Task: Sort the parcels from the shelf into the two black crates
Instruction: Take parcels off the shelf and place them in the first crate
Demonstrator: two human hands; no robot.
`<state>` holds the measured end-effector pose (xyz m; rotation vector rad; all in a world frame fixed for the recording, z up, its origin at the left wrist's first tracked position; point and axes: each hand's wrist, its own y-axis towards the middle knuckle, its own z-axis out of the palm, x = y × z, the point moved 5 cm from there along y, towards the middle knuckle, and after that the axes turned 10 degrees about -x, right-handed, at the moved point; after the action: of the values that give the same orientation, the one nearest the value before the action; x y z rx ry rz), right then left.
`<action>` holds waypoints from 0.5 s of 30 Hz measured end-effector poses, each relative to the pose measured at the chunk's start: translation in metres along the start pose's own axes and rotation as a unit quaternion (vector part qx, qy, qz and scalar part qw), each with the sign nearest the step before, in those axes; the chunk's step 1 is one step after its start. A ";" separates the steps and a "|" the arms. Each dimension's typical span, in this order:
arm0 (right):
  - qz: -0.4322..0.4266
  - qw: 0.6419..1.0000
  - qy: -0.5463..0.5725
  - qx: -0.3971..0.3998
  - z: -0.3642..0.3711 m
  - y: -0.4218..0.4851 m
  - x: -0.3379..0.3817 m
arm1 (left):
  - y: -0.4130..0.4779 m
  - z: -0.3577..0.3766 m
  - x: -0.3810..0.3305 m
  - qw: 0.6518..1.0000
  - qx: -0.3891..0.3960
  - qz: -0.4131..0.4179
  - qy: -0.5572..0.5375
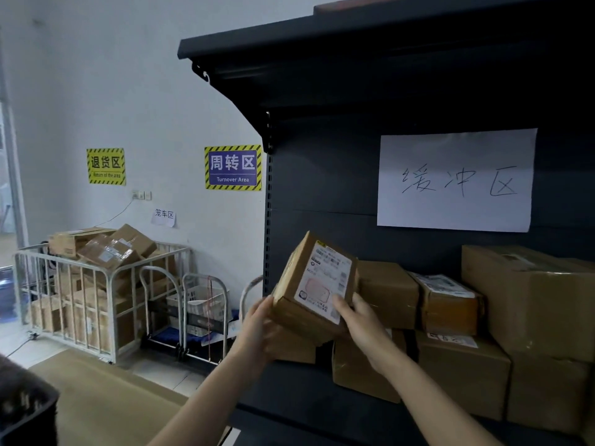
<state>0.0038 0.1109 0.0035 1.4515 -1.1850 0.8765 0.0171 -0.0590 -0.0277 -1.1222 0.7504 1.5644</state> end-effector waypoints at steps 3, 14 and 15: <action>-0.015 1.000 -0.027 0.007 0.000 -0.002 0.001 | 0.001 -0.009 -0.014 0.982 -0.034 0.147 0.112; -0.063 0.995 -0.075 -0.002 0.015 -0.009 0.006 | -0.014 -0.007 -0.023 0.973 0.056 0.147 0.167; -0.064 0.995 -0.079 0.000 0.016 -0.010 0.005 | -0.014 -0.010 -0.021 0.975 0.055 0.139 0.166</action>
<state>0.0138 0.0937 0.0023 1.6026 -1.1920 0.6844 0.0340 -0.0715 -0.0110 -1.2526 1.2492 1.5560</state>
